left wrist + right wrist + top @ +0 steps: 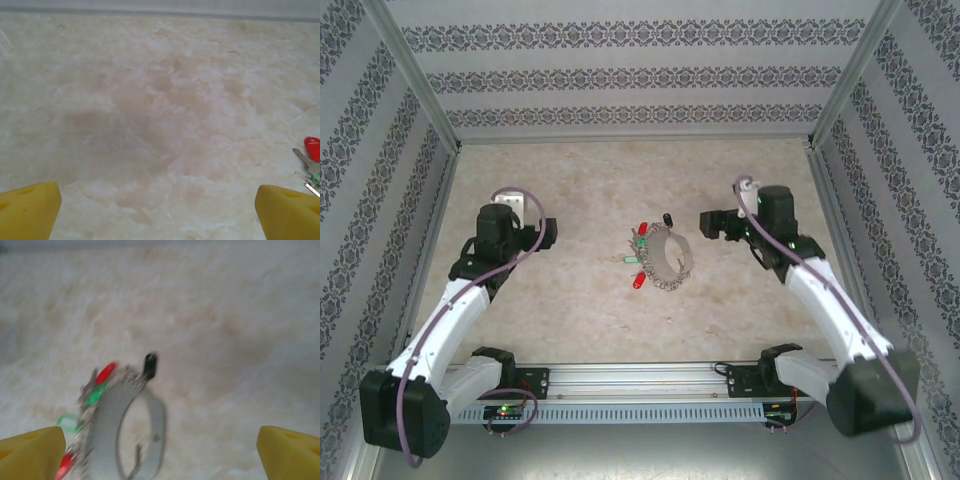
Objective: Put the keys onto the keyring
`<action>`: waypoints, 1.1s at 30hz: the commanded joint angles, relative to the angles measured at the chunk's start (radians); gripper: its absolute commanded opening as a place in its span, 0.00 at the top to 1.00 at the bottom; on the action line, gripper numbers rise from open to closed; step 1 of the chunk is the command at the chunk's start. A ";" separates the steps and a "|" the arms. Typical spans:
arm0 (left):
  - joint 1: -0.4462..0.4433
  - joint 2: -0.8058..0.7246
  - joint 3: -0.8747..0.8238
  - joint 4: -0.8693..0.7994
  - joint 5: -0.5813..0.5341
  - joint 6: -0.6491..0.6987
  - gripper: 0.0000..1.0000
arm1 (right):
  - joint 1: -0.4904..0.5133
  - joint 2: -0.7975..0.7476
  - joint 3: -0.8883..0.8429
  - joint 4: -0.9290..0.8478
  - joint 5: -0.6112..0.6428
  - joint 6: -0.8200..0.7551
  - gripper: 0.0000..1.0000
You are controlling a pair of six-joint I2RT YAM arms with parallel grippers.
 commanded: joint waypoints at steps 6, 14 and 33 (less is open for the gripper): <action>0.016 -0.021 -0.215 0.310 -0.081 0.160 0.00 | -0.064 -0.240 -0.503 0.593 0.345 -0.066 0.02; 0.075 0.212 -0.319 0.658 -0.066 0.136 0.00 | -0.114 -0.087 -0.616 0.832 0.335 -0.043 0.02; 0.144 0.594 -0.265 1.015 0.028 0.123 0.00 | -0.160 0.465 -0.418 1.166 0.342 -0.093 0.02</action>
